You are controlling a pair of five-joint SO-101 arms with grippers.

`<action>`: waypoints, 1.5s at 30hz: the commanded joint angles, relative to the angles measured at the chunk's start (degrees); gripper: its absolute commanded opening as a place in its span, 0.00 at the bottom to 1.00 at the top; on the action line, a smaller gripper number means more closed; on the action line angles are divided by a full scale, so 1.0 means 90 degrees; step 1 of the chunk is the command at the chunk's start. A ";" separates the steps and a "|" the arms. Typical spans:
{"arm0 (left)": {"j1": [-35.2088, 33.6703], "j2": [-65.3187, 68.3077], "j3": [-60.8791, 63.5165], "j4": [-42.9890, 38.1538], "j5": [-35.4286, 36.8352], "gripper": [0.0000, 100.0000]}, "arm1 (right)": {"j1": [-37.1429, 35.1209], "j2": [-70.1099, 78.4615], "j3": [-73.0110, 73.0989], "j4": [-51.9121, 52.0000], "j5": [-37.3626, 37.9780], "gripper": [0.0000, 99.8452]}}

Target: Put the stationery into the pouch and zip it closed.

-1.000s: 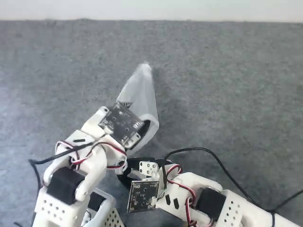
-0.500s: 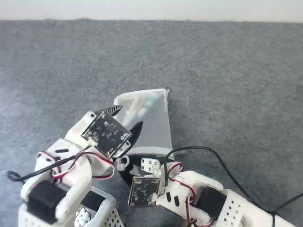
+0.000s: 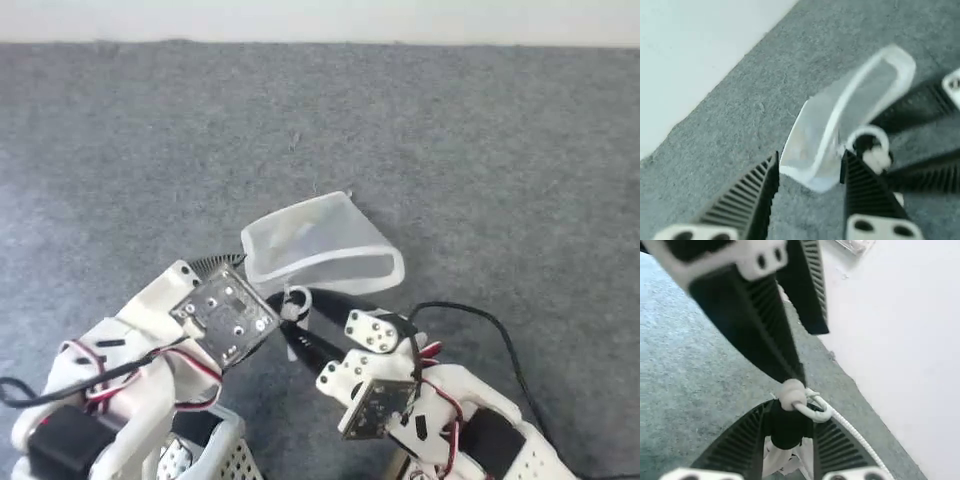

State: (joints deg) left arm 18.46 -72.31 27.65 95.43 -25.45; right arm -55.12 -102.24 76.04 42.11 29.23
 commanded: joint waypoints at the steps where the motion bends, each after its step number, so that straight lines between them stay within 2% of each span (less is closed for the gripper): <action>1: -0.0010 -0.0098 -0.0425 0.0225 -0.0176 0.19 | 0.0239 -0.0200 -0.0264 -0.0005 0.0039 0.01; 7: 0.0029 -0.0098 -0.0317 0.0361 -0.0205 0.19 | 0.0669 -0.0200 -0.0322 0.0015 0.0039 0.01; 12: 0.0049 -0.0098 -0.0093 0.0449 -0.0381 0.19 | 0.0757 -0.0200 -0.0850 0.0689 0.0049 0.01; 18: 0.0088 -0.0098 0.0581 -0.0244 -0.0342 0.19 | 0.0757 -0.0200 -0.0889 0.0737 0.0078 0.01; 25: 0.0772 -0.0098 0.1529 -0.1006 -0.0342 0.19 | 0.0777 -0.0200 -0.0908 0.0737 0.0098 0.01; 35: 0.0400 -0.0098 0.2603 -0.2589 -0.0371 0.18 | 0.0786 -0.0200 -0.0908 0.0728 0.0098 0.01; 39: 0.0410 -0.0098 0.2926 -0.2969 -0.0342 0.11 | 0.1011 -0.0181 -0.0860 0.0532 0.0049 0.01; 43: 0.0410 -0.0098 0.2984 -0.3155 -0.0322 0.01 | 0.1451 -0.0190 -0.0449 -0.0230 -0.0147 0.01; 45: 0.0410 -0.0098 0.2984 -0.3145 -0.0088 0.01 | 0.1646 -0.0190 -0.0283 -0.0611 -0.0332 0.01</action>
State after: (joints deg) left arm 22.42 -71.78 55.34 68.79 -28.35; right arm -43.16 -102.77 73.76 42.11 28.62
